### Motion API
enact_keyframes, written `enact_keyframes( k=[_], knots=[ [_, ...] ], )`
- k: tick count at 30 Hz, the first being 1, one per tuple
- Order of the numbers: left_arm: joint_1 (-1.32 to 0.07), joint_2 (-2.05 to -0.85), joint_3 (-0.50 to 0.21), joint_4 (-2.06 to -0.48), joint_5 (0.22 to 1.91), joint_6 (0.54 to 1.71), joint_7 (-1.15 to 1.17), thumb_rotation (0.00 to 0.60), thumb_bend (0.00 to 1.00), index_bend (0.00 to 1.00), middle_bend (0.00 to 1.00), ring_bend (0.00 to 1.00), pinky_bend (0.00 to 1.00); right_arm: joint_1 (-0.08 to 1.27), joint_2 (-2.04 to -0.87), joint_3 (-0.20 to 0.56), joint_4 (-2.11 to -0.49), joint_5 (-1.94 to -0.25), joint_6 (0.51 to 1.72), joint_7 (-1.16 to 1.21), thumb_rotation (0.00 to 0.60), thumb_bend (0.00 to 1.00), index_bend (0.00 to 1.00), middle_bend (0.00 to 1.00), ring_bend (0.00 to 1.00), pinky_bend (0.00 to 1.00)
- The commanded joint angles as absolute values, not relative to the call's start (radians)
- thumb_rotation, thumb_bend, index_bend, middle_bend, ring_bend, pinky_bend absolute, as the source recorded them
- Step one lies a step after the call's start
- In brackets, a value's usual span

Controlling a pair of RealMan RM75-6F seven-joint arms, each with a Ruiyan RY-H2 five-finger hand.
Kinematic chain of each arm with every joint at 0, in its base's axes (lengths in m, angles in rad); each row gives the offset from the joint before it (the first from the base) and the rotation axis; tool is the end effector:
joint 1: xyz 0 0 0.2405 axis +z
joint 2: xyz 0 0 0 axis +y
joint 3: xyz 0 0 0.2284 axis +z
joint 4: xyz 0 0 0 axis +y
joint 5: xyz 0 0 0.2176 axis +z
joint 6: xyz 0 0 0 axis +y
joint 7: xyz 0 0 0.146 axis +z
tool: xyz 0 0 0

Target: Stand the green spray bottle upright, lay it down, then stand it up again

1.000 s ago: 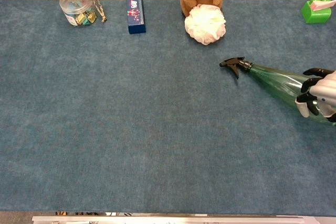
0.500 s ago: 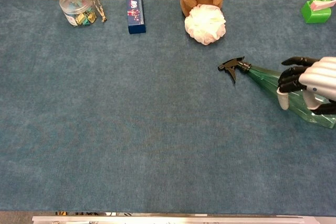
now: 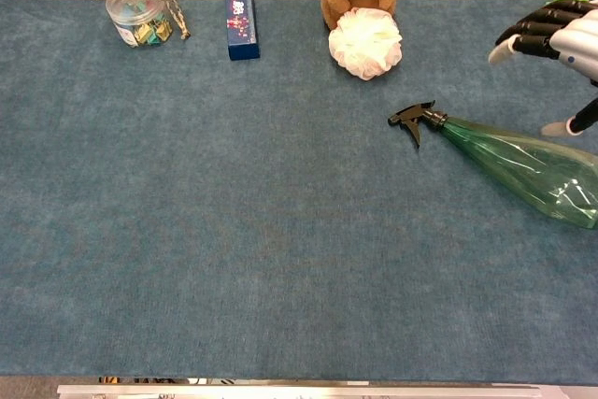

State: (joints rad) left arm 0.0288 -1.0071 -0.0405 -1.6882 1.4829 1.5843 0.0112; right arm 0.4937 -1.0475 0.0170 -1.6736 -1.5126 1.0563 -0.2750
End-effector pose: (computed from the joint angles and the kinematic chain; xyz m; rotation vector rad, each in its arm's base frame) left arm -0.2988 0.1455 0.1787 -1.2751 -0.8700 -0.8315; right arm -0.2208 -0.2685 0.0953 1.9712 -0.6154 0.6702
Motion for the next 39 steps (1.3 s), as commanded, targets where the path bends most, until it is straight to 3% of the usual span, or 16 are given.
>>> enact_keyframes(
  k=[1, 15, 39],
  knots=[
    [0.029, -1.007, -0.041, -1.688, 1.483, 1.584, 0.011, 0.6, 0.13, 0.34, 0.35, 0.39, 0.7, 0.506, -1.087, 0.044, -1.623, -1.471, 1.042, -0.315, 0.6, 0.0, 0.16, 0.1, 0.04, 0.08],
    [0.032, -1.005, -0.038, -1.686, 1.491, 1.59, -0.002, 0.6, 0.13, 0.34, 0.35, 0.39, 0.7, 0.6, -1.31, 0.091, -1.313, -1.355, 0.919, -0.351, 0.6, 0.0, 0.14, 0.08, 0.03, 0.08],
    [0.035, -0.996, -0.041, -1.689, 1.49, 1.596, -0.023, 0.6, 0.13, 0.34, 0.35, 0.39, 0.7, 0.641, -1.478, 0.041, -1.105, -1.422, 0.884, -0.262, 0.6, 0.0, 0.14, 0.07, 0.02, 0.08]
  ],
)
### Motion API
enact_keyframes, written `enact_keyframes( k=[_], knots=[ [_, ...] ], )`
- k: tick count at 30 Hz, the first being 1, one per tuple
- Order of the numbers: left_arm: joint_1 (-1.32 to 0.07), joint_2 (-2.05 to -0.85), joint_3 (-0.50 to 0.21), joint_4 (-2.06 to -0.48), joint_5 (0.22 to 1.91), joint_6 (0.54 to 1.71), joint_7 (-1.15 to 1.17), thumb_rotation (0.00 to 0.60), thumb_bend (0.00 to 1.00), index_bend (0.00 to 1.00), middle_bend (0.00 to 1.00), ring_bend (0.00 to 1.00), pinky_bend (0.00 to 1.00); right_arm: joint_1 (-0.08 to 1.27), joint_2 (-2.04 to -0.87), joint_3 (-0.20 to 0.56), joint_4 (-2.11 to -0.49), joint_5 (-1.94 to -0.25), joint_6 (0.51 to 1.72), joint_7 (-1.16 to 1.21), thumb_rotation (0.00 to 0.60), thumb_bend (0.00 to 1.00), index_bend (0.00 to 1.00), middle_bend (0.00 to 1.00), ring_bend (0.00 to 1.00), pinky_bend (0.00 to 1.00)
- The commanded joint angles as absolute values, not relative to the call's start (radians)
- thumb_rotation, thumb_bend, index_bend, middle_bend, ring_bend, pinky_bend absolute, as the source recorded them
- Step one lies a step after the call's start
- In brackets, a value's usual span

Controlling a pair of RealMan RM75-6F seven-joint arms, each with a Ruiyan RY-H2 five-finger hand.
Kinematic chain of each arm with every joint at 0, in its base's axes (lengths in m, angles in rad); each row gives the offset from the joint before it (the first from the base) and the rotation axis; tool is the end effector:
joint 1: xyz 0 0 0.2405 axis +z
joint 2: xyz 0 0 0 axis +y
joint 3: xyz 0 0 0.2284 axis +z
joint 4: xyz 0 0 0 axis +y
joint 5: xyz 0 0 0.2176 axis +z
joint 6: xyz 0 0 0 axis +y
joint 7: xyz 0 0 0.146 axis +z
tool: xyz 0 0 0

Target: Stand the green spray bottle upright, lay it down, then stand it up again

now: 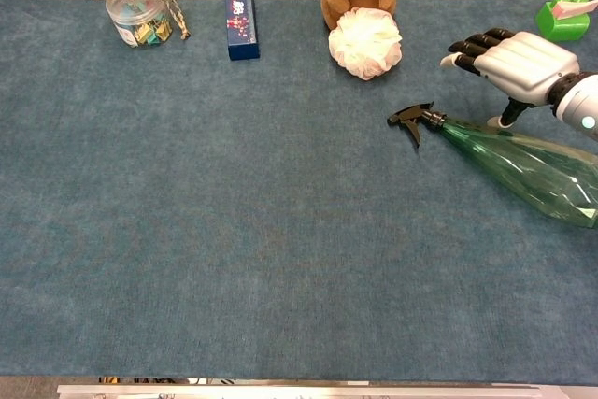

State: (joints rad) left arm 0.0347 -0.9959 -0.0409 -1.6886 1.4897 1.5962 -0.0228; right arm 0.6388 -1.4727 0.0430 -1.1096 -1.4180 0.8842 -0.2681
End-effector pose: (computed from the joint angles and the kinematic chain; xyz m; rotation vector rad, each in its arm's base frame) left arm -0.2985 0.1438 0.1831 -1.2638 -0.8769 -0.8569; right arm -0.2525 -0.3409 0.0141 1.9891 -0.5640 0.5148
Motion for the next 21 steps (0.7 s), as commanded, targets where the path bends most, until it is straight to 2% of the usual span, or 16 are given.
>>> enact_keyframes(
  k=[1, 21],
  knots=[
    [0.035, -0.995, -0.041, -1.689, 1.49, 1.596, -0.024, 0.6, 0.13, 0.34, 0.35, 0.39, 0.7, 0.641, -1.482, 0.04, -1.101, -1.425, 0.886, -0.255, 0.6, 0.0, 0.14, 0.07, 0.02, 0.08],
    [0.039, -0.993, -0.041, -1.688, 1.49, 1.602, -0.03, 0.6, 0.13, 0.34, 0.35, 0.39, 0.7, 0.659, -1.53, 0.023, -1.077, -1.493, 0.919, -0.132, 0.6, 0.0, 0.14, 0.07, 0.02, 0.08]
  ],
)
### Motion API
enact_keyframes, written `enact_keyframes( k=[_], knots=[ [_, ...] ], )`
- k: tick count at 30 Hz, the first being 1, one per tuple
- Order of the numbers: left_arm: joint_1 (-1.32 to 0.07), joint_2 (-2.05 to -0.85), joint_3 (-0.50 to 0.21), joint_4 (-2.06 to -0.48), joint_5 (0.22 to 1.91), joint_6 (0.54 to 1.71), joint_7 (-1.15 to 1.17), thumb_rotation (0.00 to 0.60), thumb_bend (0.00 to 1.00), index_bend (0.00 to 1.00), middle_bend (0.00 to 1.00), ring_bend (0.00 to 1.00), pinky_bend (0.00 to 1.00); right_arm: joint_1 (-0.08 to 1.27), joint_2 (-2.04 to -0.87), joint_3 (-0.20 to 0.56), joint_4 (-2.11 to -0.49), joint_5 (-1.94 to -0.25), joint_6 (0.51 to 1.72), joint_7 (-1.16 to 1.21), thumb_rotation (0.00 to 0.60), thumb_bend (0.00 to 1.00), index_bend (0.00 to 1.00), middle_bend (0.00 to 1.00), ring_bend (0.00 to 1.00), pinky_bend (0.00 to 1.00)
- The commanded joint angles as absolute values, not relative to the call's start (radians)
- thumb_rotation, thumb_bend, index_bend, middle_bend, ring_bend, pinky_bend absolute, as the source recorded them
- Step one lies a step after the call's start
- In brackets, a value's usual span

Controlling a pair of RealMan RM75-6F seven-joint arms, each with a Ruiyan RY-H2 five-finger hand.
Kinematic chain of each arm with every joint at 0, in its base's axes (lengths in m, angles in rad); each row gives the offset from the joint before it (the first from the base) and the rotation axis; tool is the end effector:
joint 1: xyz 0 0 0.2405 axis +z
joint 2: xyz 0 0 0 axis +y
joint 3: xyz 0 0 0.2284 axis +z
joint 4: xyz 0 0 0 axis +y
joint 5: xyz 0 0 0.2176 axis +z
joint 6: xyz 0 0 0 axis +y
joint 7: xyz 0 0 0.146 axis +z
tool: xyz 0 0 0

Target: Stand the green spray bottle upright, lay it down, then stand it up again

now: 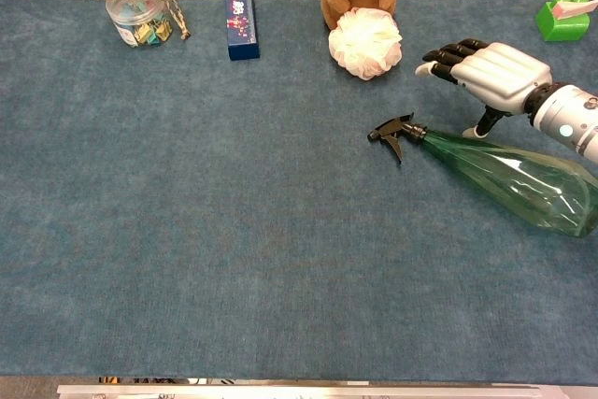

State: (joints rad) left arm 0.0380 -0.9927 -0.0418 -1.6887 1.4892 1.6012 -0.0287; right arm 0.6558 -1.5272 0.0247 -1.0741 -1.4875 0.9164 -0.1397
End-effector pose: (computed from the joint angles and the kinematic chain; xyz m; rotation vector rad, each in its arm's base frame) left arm -0.2988 0.1430 0.1848 -1.2578 -0.8759 -0.8600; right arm -0.2379 -0.3369 -0.0045 2.0294 -0.6168 0.6344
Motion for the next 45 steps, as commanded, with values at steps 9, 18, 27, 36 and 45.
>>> enact_keyframes(
  k=[9, 18, 27, 36, 45],
  knots=[
    [0.04, -0.991, -0.042, -1.688, 1.492, 1.605, -0.033, 0.6, 0.13, 0.34, 0.35, 0.39, 0.7, 0.668, -1.532, 0.011, -1.113, -1.528, 0.934, -0.101, 0.6, 0.0, 0.14, 0.07, 0.02, 0.08],
    [0.038, -0.989, -0.044, -1.69, 1.489, 1.603, -0.033, 0.6, 0.13, 0.34, 0.35, 0.39, 0.7, 0.675, -1.519, -0.008, -1.184, -1.571, 0.957, -0.094, 0.6, 0.0, 0.14, 0.07, 0.02, 0.08],
    [0.041, -0.989, -0.043, -1.688, 1.491, 1.606, -0.036, 0.6, 0.13, 0.34, 0.35, 0.39, 0.7, 0.676, -1.495, -0.017, -1.236, -1.591, 0.972, -0.111, 0.6, 0.0, 0.14, 0.07, 0.02, 0.08],
    [0.042, -0.992, -0.042, -1.685, 1.491, 1.607, -0.032, 0.6, 0.13, 0.34, 0.35, 0.39, 0.7, 0.621, -1.375, 0.008, -1.353, -1.53, 1.035, -0.215, 0.6, 0.0, 0.14, 0.07, 0.02, 0.08],
    [0.041, -0.996, -0.043, -1.686, 1.487, 1.604, -0.017, 0.6, 0.13, 0.34, 0.35, 0.39, 0.7, 0.562, -1.248, -0.005, -1.541, -1.567, 1.136, -0.24, 0.6, 0.0, 0.14, 0.07, 0.02, 0.08]
  ],
)
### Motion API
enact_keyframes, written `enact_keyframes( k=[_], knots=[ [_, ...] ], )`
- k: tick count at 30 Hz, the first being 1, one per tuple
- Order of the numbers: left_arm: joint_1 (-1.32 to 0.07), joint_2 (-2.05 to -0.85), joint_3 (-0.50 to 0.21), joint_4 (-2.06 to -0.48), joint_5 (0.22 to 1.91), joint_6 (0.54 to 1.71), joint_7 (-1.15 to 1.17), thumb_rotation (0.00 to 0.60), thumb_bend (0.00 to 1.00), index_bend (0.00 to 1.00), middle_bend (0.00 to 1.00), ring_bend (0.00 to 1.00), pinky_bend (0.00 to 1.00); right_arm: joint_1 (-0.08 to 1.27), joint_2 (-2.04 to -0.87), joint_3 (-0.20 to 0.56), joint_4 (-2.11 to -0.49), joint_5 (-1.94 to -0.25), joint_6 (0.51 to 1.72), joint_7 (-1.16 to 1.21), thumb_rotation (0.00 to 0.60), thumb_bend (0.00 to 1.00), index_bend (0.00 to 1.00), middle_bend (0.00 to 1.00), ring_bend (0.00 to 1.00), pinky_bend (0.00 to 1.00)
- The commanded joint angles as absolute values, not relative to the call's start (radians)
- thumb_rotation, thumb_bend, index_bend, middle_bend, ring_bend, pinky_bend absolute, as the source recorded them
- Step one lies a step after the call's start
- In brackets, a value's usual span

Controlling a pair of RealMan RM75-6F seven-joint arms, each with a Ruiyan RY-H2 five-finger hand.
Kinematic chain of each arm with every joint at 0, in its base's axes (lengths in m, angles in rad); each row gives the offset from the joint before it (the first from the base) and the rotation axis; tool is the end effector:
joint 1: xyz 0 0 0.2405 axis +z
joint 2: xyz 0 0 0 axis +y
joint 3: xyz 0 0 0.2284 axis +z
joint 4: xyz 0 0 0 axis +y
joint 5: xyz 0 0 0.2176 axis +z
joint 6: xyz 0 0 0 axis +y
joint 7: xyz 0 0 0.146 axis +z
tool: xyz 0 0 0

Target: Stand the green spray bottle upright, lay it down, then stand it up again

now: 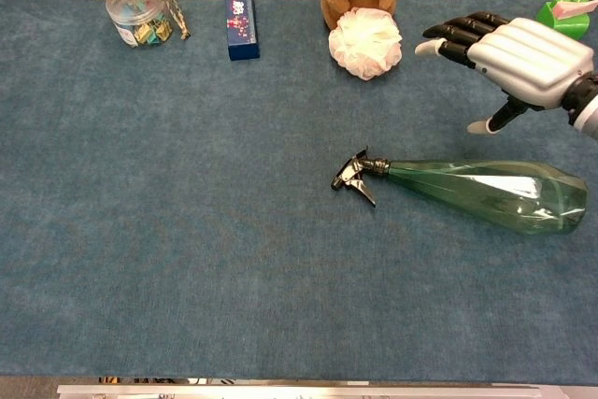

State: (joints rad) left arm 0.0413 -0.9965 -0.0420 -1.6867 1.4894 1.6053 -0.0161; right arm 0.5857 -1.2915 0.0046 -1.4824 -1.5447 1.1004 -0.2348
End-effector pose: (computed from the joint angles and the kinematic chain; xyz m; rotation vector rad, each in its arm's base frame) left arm -0.2992 0.1420 0.1845 -1.2576 -0.8669 -0.8512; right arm -0.1978 -0.2889 0.0405 2.0174 -0.5670 0.8273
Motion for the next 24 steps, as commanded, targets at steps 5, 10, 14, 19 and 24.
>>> enact_keyframes(
  k=[5, 10, 14, 19, 24],
  knots=[
    [0.043, -0.997, -0.042, -1.683, 1.488, 1.607, -0.021, 0.6, 0.13, 0.34, 0.35, 0.39, 0.7, 0.544, -1.191, -0.041, -1.629, -1.618, 1.146, -0.207, 0.6, 0.0, 0.14, 0.07, 0.02, 0.08],
    [0.041, -0.996, -0.044, -1.685, 1.486, 1.604, -0.022, 0.6, 0.13, 0.34, 0.35, 0.39, 0.7, 0.532, -1.166, -0.081, -1.668, -1.668, 1.137, -0.204, 0.6, 0.0, 0.14, 0.07, 0.02, 0.08],
    [0.041, -0.994, -0.045, -1.685, 1.486, 1.605, -0.026, 0.6, 0.13, 0.34, 0.35, 0.39, 0.7, 0.52, -1.164, -0.105, -1.666, -1.695, 1.132, -0.2, 0.6, 0.0, 0.14, 0.07, 0.02, 0.08],
    [0.041, -0.993, -0.045, -1.686, 1.485, 1.603, -0.025, 0.6, 0.13, 0.34, 0.35, 0.39, 0.7, 0.505, -1.164, -0.132, -1.658, -1.722, 1.127, -0.201, 0.6, 0.0, 0.14, 0.07, 0.02, 0.08],
    [0.038, -0.993, -0.047, -1.688, 1.482, 1.6, -0.021, 0.6, 0.13, 0.34, 0.35, 0.39, 0.7, 0.488, -1.17, -0.156, -1.643, -1.74, 1.116, -0.208, 0.6, 0.0, 0.14, 0.07, 0.01, 0.08]
  ],
)
